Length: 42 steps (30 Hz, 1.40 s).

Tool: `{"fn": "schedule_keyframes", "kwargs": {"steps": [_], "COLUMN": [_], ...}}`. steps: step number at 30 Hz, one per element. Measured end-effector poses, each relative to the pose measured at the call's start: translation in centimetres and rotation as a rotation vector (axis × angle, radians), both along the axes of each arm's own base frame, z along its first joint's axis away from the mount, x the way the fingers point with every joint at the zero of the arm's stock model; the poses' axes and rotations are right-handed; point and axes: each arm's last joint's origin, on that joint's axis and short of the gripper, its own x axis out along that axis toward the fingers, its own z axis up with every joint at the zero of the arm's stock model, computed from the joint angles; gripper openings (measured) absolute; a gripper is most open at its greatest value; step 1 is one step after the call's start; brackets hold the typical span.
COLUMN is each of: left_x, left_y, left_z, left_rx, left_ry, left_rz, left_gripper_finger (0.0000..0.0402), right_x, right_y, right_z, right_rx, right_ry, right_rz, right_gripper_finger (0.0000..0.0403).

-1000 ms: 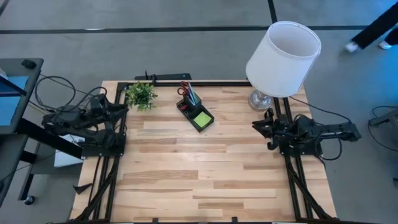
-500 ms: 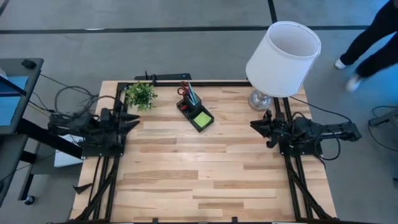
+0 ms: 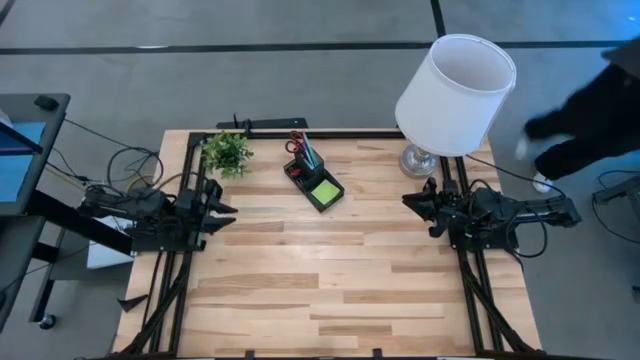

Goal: Pick and place office supplies into organizer
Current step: Return to Home Position

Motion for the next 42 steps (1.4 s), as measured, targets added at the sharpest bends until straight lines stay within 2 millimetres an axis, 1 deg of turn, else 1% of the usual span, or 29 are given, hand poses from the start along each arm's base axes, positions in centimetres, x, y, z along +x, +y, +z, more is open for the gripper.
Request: {"fn": "schedule_keyframes", "kwargs": {"steps": [7, 14, 21, 31, 34, 42], "left_x": [0.4, 0.9, 1.1, 1.1, 1.1, 1.2], "left_y": [-0.1, -0.3, -0.4, -0.4, -0.4, -0.4], "left_z": [-1.2, -3.0, -4.0, -4.2, -4.6, -4.6], "left_rx": [-0.009, 0.009, 0.003, -0.036, -0.029, -0.024], "left_ry": [0.031, 0.088, 0.109, 0.128, 0.169, 0.173], "left_rz": [-0.013, -0.047, -0.044, -0.044, -0.043, -0.045], "left_gripper_finger": [0.0100, 0.0100, 0.0100, 0.0100, 0.0100, 0.0100], "right_x": [0.0, 0.0, 0.0, 0.0, 0.0, 0.0], "right_y": [0.0, 0.0, 0.0, 0.0, 0.0, 0.0], "right_z": [0.0, 0.0, 0.0, 0.0, 0.0, 0.0], "right_rx": [0.000, 0.000, 0.000, 0.001, 0.000, 0.001], "right_ry": [0.000, 0.000, 0.000, 0.000, 0.000, 0.000], "right_rz": [0.000, 0.000, 0.000, 0.001, 0.001, 0.001], "right_gripper_finger": [0.0071, 0.0071, 0.0071, 0.0072, 0.0072, 0.0072]}}
